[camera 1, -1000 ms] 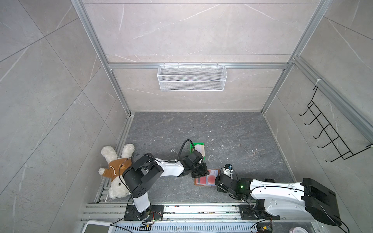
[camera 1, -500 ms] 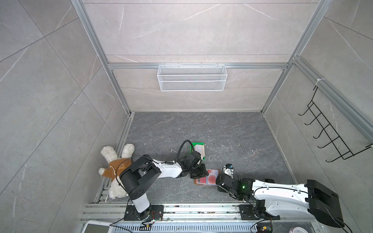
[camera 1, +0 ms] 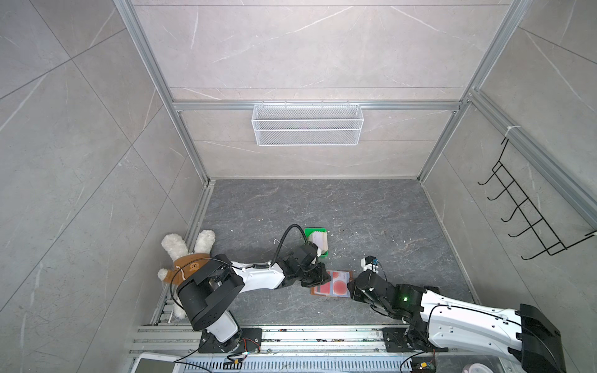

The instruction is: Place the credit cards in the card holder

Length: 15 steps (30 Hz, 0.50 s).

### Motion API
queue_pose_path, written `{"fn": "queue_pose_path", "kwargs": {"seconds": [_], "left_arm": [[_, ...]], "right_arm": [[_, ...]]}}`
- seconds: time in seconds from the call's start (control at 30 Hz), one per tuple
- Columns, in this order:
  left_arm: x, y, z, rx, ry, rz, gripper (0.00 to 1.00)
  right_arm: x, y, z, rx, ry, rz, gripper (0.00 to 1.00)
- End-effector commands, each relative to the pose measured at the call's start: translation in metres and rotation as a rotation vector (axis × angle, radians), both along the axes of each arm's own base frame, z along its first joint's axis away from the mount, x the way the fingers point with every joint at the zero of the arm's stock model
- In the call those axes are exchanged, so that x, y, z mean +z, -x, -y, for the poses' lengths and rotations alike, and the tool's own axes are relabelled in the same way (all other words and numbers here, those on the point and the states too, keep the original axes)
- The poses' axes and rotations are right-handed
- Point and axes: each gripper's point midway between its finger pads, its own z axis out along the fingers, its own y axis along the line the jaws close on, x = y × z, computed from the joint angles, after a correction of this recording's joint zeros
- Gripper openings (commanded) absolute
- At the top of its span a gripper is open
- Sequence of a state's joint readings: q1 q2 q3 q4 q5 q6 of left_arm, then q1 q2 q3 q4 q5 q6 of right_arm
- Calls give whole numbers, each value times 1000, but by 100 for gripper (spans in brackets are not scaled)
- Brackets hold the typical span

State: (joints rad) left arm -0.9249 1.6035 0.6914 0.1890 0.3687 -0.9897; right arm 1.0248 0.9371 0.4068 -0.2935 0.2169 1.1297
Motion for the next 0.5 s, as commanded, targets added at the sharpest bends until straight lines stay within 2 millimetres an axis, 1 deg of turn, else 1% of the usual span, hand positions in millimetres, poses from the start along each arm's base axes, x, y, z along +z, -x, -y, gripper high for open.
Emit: {"fn": "queue_pose_path", "kwargs": {"seconds": [0.0, 0.07, 0.23, 0.47], "left_arm": [[4, -4, 8, -28, 21, 33, 12], [4, -4, 10, -33, 24, 33, 12], [-2, -2, 16, -51, 11, 16, 13], [-13, 1, 17, -64, -33, -7, 16]], "right_arm": [[-7, 3, -6, 51, -58, -32, 26], [-9, 1, -7, 49, -82, -47, 25], [-20, -1, -6, 42, -96, -78, 24], [-25, -1, -4, 36, -88, -91, 23]]}}
